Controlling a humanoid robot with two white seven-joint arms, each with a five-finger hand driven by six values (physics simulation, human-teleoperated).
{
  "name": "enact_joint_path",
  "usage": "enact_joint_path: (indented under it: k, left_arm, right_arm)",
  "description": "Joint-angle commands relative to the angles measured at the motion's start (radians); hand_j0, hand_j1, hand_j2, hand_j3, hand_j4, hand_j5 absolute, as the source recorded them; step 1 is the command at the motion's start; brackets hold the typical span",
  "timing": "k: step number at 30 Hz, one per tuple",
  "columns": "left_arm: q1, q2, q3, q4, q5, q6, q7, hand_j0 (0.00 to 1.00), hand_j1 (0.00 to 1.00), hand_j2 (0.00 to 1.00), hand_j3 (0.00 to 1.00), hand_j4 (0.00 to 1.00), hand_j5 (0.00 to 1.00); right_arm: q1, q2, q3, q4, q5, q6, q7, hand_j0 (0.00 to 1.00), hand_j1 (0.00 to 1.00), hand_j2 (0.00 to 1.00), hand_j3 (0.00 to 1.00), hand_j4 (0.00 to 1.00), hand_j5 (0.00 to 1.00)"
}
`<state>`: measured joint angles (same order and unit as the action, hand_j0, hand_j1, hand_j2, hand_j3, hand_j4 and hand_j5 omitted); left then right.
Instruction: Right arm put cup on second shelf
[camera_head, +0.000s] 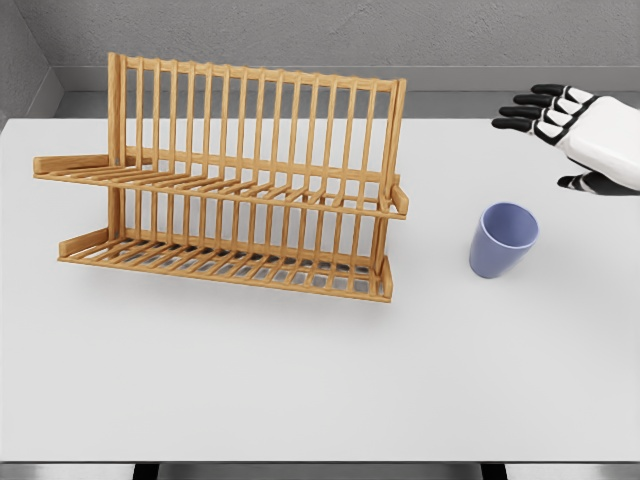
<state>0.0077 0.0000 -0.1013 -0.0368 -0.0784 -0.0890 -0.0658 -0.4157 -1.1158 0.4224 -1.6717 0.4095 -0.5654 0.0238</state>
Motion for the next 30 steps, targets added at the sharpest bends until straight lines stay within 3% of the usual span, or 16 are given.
enact_joint_path:
  k: [1,3,5,8,11,13,15,17,18,19,20,30]
  left_arm:
    - [0.000,0.000,0.000,0.000,0.000,0.000,0.000,1.00,1.00,1.00,1.00,1.00,1.00]
    - [0.000,0.000,0.000,0.000,0.000,0.000,0.000,1.00,1.00,1.00,1.00,1.00,1.00]
    - [0.000,0.000,0.000,0.000,0.000,0.000,0.000,1.00,1.00,1.00,1.00,1.00,1.00]
    - [0.000,0.000,0.000,0.000,0.000,0.000,0.000,1.00,1.00,1.00,1.00,1.00,1.00]
    - [0.000,0.000,0.000,0.000,0.000,0.000,0.000,1.00,1.00,1.00,1.00,1.00,1.00]
    - [0.000,0.000,0.000,0.000,0.000,0.000,0.000,1.00,1.00,1.00,1.00,1.00,1.00]
    - [0.000,0.000,0.000,0.000,0.000,0.000,0.000,1.00,1.00,1.00,1.00,1.00,1.00]
    - [0.000,0.000,0.000,0.000,0.000,0.000,0.000,1.00,1.00,1.00,1.00,1.00,1.00]
    - [0.000,0.000,0.000,0.000,0.000,0.000,0.000,1.00,1.00,1.00,1.00,1.00,1.00]
    - [0.000,0.000,0.000,0.000,0.000,0.000,0.000,1.00,1.00,1.00,1.00,1.00,1.00]
    - [0.000,0.000,0.000,0.000,0.000,0.000,0.000,1.00,1.00,1.00,1.00,1.00,1.00]
    - [0.000,0.000,0.000,0.000,0.000,0.000,0.000,1.00,1.00,1.00,1.00,1.00,1.00]
  right_arm:
    - [0.000,-0.001,-0.001,0.000,-0.003,-0.001,-0.001,1.00,1.00,1.00,1.00,1.00,1.00]
    - [0.000,-0.009,-0.004,-0.002,-0.006,-0.004,-0.007,1.00,1.00,1.00,1.00,1.00,1.00]
    - [0.005,-0.030,-0.005,0.009,-0.011,0.058,-0.010,1.00,1.00,1.00,1.00,1.00,1.00]
    - [0.014,-0.061,-0.001,0.003,-0.011,0.055,0.010,1.00,1.00,1.00,1.00,1.00,1.00]
    - [-0.026,-0.061,-0.013,-0.017,-0.009,0.042,0.346,1.00,1.00,1.00,1.00,1.00,1.00]
    - [-0.051,-0.056,-0.007,-0.043,-0.011,0.033,0.453,1.00,1.00,1.00,1.00,1.00,1.00]
    - [-0.058,-0.055,-0.005,-0.043,-0.011,0.001,0.455,1.00,1.00,1.00,1.00,1.00,1.00]
    - [-0.109,-0.025,0.027,-0.036,-0.009,0.001,0.458,1.00,1.00,1.00,1.00,1.00,1.00]
    - [-0.185,0.013,0.114,-0.008,-0.008,0.002,0.465,1.00,1.00,1.00,1.00,1.00,1.00]
    - [-0.258,0.048,0.203,0.038,-0.009,0.009,0.548,1.00,1.00,1.00,1.00,1.00,1.00]
    - [-0.281,0.060,0.234,0.059,-0.009,0.009,0.587,1.00,1.00,1.00,1.00,1.00,1.00]
    - [-0.282,0.087,0.263,0.061,-0.006,0.004,0.587,1.00,1.00,1.00,1.00,1.00,1.00]
